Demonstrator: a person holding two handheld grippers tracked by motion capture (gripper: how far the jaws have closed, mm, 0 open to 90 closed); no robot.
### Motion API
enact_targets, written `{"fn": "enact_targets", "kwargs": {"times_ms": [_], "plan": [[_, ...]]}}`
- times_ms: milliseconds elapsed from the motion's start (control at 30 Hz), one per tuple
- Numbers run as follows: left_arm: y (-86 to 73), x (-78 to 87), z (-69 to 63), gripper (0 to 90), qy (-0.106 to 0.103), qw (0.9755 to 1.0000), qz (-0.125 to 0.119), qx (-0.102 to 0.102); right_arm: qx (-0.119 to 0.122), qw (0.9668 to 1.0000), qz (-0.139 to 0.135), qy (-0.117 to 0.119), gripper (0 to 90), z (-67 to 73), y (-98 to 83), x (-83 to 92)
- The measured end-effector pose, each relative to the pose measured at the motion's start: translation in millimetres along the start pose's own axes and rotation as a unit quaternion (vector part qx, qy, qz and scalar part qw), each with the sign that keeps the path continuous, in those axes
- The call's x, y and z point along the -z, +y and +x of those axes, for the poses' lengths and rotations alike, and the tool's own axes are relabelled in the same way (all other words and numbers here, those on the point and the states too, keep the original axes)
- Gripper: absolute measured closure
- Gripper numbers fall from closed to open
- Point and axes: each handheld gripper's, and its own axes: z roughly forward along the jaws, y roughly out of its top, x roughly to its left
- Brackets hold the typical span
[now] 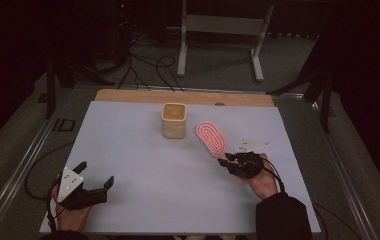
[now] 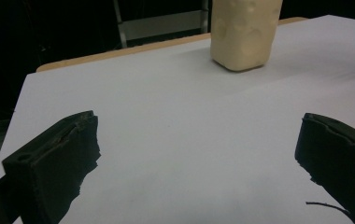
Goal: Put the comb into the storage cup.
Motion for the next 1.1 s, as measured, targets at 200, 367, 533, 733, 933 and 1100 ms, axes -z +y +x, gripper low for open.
{"fn": "enact_targets", "kwargs": {"times_ms": [200,367,533,733,933,1100], "plan": [[1.0,-0.7,-0.3,0.0,-0.003,1.0,0.0,-0.001,-0.009,0.9998,-0.018,0.0,69.6,-2.3,-8.0,9.9],[1.5,-0.6,-0.8,0.0,-0.005,1.0,0.0,-0.002,-0.005,0.9996,-0.028,-0.001,69.6,1.8,-9.6,11.3],[2.4,-1.5,-2.5,0.0,-0.007,1.0,0.001,-0.002,-0.005,0.9993,-0.038,-0.002,69.6,4.7,-9.7,11.8],[4.6,-3.2,-2.3,0.0,-0.015,0.9998,0.003,0.01,-0.001,0.9988,-0.049,0.005,69.6,8.5,-10.3,8.5],[14.3,-5.7,-3.6,0.0,-0.022,0.9997,0.0,0.012,-0.005,0.9985,-0.055,0.006,69.6,8.8,-11.9,7.2],[23.8,-10.7,-6.5,0.0,-0.038,0.9992,0.007,0.007,-0.005,0.9983,-0.057,0.005,69.6,9.4,-11.4,8.2]]}}
